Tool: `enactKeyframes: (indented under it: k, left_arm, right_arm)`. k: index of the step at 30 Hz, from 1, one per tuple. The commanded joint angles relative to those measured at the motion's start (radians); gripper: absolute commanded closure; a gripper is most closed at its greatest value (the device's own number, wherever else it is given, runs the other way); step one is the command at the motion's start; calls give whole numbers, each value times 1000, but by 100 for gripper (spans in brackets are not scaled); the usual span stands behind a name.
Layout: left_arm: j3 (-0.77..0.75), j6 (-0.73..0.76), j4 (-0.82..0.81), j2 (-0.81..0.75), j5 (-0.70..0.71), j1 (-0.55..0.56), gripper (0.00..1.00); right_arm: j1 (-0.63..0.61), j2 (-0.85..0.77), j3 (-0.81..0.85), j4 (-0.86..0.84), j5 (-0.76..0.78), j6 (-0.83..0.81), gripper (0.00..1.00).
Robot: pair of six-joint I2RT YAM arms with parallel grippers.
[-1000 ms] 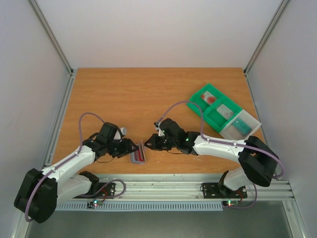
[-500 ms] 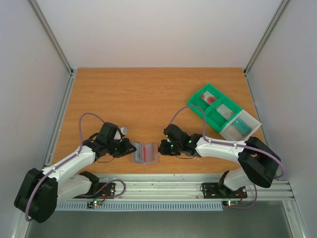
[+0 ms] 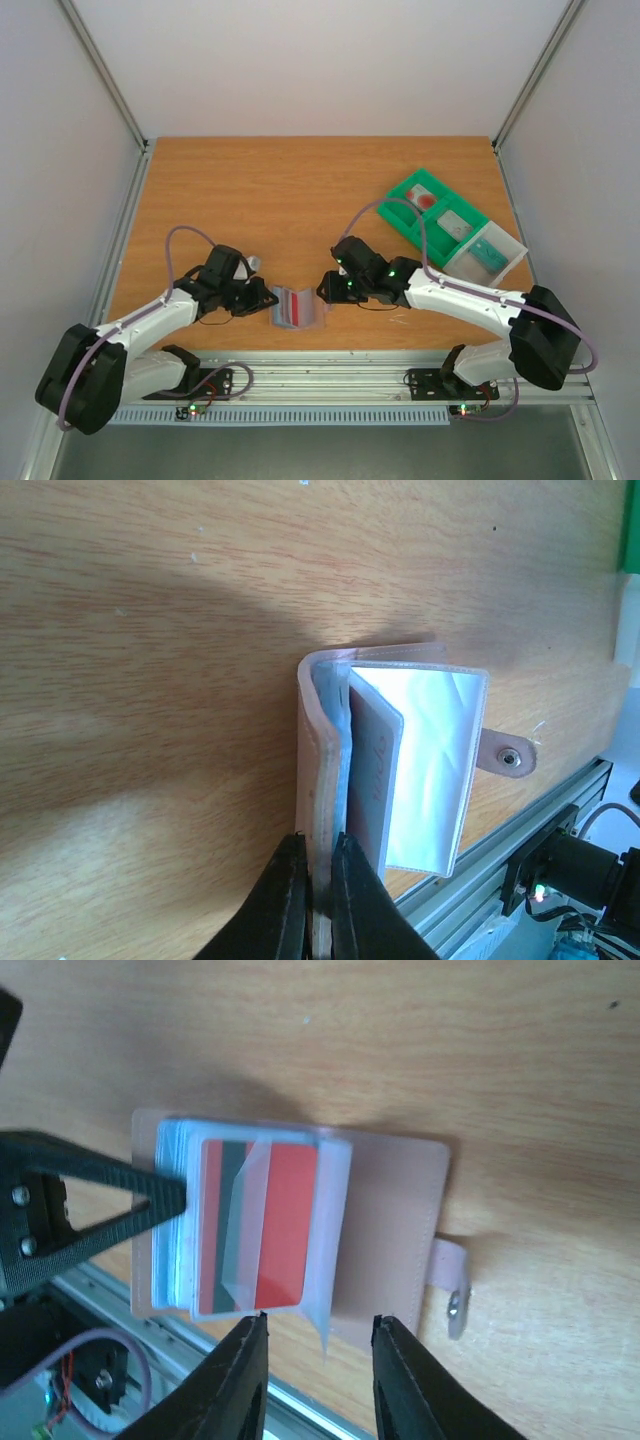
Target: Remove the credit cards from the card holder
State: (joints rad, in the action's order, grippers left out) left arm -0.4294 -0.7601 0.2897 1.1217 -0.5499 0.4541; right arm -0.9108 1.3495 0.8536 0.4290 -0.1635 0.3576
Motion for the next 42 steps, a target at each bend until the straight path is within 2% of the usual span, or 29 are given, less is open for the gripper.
enactKeyframes:
  k: [1,11,16,24,30,38,42]
  left_arm:
    - [-25,-14,-74,21,-15,3,100]
    - [0,-49,-128,44,-2,3,99]
    - [27,-77,-155,46,8,3,95]
    - [-42,-14,74,-33,136,3,75]
    - [-70,-4,115,-108,126,3,60]
    - [-70,16,74,-70,75,3,64]
    - [-46,21,12,-9,51,3,75]
  right_arm:
    - [-25,37,28,-31,-75,-13,73]
    - [-39,265,105,-130,-95,-49,78]
    - [-39,337,119,-147,-112,-69,79]
    - [-34,364,90,-145,-98,-70,80]
    - [-34,350,88,-154,-100,-59,80]
    - [-32,369,93,-175,-113,-38,80]
    - [-28,382,88,-212,-148,-19,80]
